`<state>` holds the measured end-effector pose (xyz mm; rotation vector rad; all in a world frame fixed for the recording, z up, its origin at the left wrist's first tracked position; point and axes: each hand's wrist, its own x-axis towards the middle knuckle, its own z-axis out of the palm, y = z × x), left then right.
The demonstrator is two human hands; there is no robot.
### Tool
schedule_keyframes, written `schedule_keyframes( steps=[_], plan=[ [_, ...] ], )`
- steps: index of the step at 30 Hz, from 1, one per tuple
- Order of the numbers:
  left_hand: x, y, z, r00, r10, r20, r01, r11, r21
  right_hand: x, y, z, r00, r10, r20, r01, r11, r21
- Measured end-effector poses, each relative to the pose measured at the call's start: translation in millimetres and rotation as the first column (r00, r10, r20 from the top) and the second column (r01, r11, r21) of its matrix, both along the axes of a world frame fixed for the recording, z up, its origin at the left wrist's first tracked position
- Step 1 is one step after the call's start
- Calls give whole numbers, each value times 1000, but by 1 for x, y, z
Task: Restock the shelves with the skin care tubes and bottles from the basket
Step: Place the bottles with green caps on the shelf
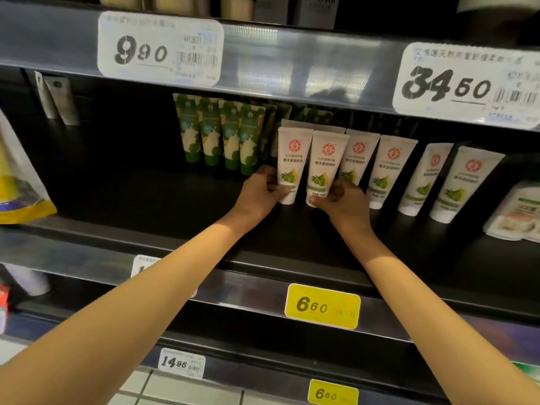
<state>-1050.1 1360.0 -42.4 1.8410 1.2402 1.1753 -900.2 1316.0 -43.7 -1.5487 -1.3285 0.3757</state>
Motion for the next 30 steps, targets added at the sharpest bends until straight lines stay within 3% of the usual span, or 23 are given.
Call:
schedule_keyframes(
  steps=[30],
  plan=[
    [4,7,-1,1000,17,-24,-17,1000,-19,1,7,1,996,-59,72,59,998,-4]
  ],
)
